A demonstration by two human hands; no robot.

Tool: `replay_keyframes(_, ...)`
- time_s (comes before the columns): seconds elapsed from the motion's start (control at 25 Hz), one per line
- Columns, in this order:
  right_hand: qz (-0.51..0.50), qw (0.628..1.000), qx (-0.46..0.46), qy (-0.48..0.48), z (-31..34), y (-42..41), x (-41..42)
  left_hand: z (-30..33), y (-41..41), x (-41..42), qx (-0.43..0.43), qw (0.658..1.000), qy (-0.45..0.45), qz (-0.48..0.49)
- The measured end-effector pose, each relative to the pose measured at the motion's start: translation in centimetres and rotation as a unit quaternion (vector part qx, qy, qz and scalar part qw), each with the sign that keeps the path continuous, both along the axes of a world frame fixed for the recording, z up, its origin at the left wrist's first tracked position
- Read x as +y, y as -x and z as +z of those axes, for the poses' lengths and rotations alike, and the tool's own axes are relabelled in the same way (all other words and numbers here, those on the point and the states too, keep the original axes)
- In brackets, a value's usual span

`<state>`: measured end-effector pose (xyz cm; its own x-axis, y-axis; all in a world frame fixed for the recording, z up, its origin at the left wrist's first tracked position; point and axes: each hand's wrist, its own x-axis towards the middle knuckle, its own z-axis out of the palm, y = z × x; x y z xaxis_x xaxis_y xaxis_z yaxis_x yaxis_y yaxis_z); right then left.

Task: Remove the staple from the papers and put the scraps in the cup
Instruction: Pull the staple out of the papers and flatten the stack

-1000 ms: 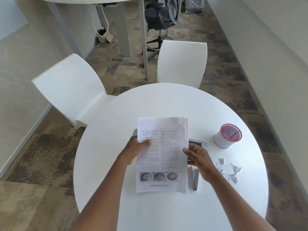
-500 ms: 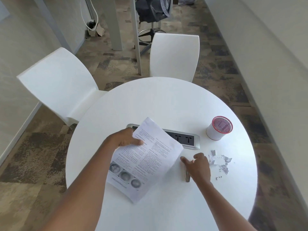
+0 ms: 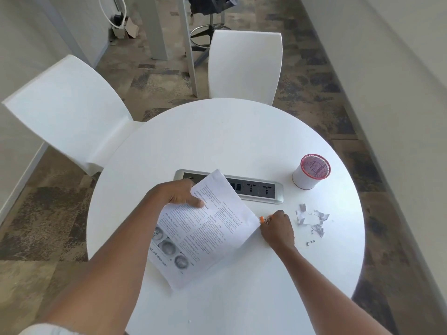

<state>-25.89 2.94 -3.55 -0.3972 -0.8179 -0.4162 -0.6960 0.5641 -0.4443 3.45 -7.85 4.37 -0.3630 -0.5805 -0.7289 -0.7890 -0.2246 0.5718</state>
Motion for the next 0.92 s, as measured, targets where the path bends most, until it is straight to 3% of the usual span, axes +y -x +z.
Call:
replay_keyframes(0.16,0.008,0.985,-0.166,0.045,2.1,1.1,-1.5,0.5,1.4,0.0,-0.017,0.998,-0.007,-0.053)
replay_keyframes(0.32,0.084,0.949,-0.291,0.085,4.0,2.1,-3.1,0.8,2.6,-0.2,-0.035,0.995,-0.008,-0.088)
replay_keyframes(0.56,0.171,0.876,-0.45,0.024,6.7,3.3,-5.4,1.4,4.1,-0.9,-0.085,0.99,-0.001,-0.116)
replay_keyframes(0.92,0.257,0.905,-0.337,0.036,8.0,2.8,-7.1,1.9,5.3,-1.2,-0.091,0.985,0.0,-0.15)
